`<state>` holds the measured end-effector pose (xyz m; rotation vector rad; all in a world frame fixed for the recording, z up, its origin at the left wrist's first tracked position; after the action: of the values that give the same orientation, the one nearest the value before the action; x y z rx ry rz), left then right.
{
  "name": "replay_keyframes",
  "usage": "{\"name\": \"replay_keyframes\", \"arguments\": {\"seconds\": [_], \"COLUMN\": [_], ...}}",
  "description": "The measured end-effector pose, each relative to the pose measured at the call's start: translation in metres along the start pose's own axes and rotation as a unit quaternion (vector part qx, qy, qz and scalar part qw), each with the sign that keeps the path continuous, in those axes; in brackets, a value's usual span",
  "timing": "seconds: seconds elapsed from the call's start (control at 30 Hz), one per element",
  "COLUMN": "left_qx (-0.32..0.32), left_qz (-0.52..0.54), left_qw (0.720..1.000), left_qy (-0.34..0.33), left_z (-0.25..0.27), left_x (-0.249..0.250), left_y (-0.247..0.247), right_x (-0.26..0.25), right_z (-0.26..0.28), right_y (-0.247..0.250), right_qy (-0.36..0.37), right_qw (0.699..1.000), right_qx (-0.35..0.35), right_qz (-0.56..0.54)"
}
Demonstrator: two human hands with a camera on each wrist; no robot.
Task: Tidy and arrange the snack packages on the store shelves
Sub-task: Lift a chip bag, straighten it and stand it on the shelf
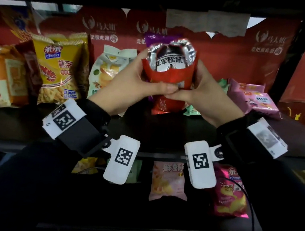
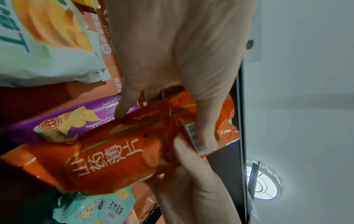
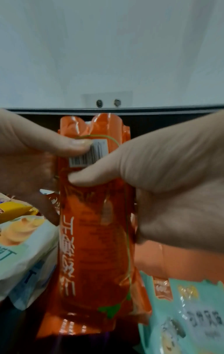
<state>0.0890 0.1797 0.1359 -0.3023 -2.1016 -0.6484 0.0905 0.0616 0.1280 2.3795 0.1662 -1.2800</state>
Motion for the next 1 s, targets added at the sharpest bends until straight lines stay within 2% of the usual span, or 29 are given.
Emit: {"name": "replay_keyframes", "arguments": {"seconds": [0.13,0.23,0.37,0.43,0.57,0.73,0.83,0.87,0.93,1.0], "left_qx": [0.063,0.057,-0.032,-0.042,0.023,0.098,0.103,0.110,0.129,0.119], "left_qz": [-0.028,-0.027,0.099,0.144,0.150,0.059,0.036,0.048,0.108,0.125], "left_qw": [0.997,0.997,0.995,0.989,0.988,0.993,0.993,0.991,0.982,0.979], "left_qy": [-0.038,-0.038,0.004,0.015,0.021,-0.018,-0.046,-0.055,-0.080,-0.104], "left_z": [0.007,0.010,0.009,0.008,0.004,0.005,0.006,0.007,0.012,0.014], "left_x": [0.007,0.005,-0.004,-0.003,-0.006,0.001,0.007,0.009,0.010,0.014], "left_y": [0.006,0.005,-0.010,-0.017,-0.016,-0.013,-0.011,-0.007,0.004,0.003], "right_x": [0.000,-0.010,-0.017,-0.015,-0.020,-0.023,-0.025,-0.020,0.006,0.029], "right_z": [-0.001,0.001,0.003,0.003,0.004,0.009,0.010,0.010,0.009,0.008], "right_y": [-0.017,-0.021,-0.019,-0.019,-0.013,-0.002,-0.003,-0.002,0.005,-0.002], "right_qy": [-0.001,0.019,0.023,0.017,0.061,0.090,0.100,0.086,0.003,-0.088], "right_qw": [0.997,0.990,0.989,0.988,0.986,0.982,0.983,0.983,0.978,0.954], "right_qx": [-0.066,-0.092,-0.066,-0.042,0.039,0.140,0.121,0.109,0.108,0.067], "right_qz": [-0.026,-0.101,-0.132,-0.149,-0.153,-0.087,-0.098,-0.117,-0.176,-0.279]}}
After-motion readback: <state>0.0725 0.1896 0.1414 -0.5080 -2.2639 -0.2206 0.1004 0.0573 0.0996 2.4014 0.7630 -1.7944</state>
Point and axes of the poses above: each hand's wrist, its own z-axis away from the middle knuckle, its own y-axis out of the back of the hand, x = y × z, the point moved 10 cm from there along -z, towards the middle knuckle, and after that the axes turned 13 degrees about -x, right-handed, at the moved point
